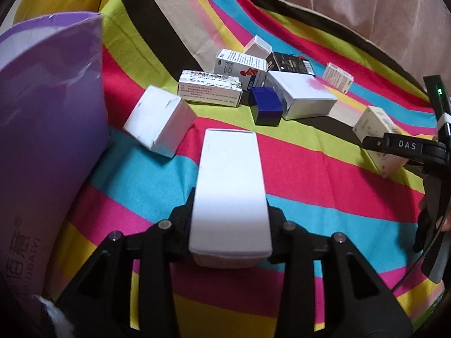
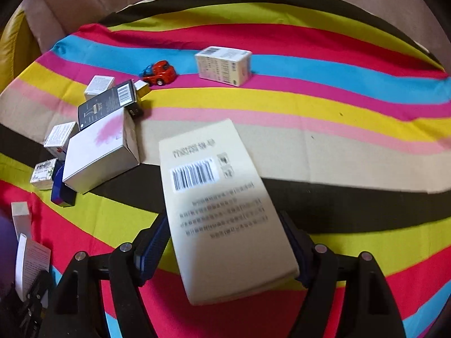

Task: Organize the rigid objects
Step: 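Grasp the long white box with the left tool while the right tool grasps the cream barcode box, then carry both held boxes over the lavender storage box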

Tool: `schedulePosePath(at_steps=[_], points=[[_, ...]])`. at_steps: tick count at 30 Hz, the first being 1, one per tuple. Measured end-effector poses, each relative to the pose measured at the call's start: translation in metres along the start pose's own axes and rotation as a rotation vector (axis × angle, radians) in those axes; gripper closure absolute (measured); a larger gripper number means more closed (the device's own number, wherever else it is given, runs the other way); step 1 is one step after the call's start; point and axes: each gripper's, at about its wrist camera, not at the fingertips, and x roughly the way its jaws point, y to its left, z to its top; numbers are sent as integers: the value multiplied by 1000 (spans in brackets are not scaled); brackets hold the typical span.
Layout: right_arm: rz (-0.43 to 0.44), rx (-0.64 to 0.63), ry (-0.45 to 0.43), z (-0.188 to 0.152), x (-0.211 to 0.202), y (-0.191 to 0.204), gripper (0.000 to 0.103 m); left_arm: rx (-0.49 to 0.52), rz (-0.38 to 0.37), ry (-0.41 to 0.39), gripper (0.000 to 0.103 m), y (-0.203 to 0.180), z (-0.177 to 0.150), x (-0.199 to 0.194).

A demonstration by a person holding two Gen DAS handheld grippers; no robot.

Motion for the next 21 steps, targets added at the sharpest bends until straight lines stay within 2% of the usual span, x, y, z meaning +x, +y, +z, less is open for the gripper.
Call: schedulePosePath(at_steps=[4, 9, 10, 11, 15, 21], points=[[-29, -86, -3, 4, 8, 8, 28, 13, 29, 24, 61, -4, 9, 8], [-20, -122, -31, 7, 12, 5, 29, 83, 90, 7, 61, -14, 12, 15], [-14, -134, -38, 7, 12, 5, 32, 95, 93, -1, 63, -15, 11, 15], [-7, -148, -54, 6, 10, 5, 51, 105, 87, -2, 63, -17, 12, 15], [46, -139, -77, -4, -3, 0, 51, 139, 70, -7, 63, -24, 6, 11], [50, -130, -121, -36, -31, -2, 51, 143, 56, -4, 63, -30, -5, -1]])
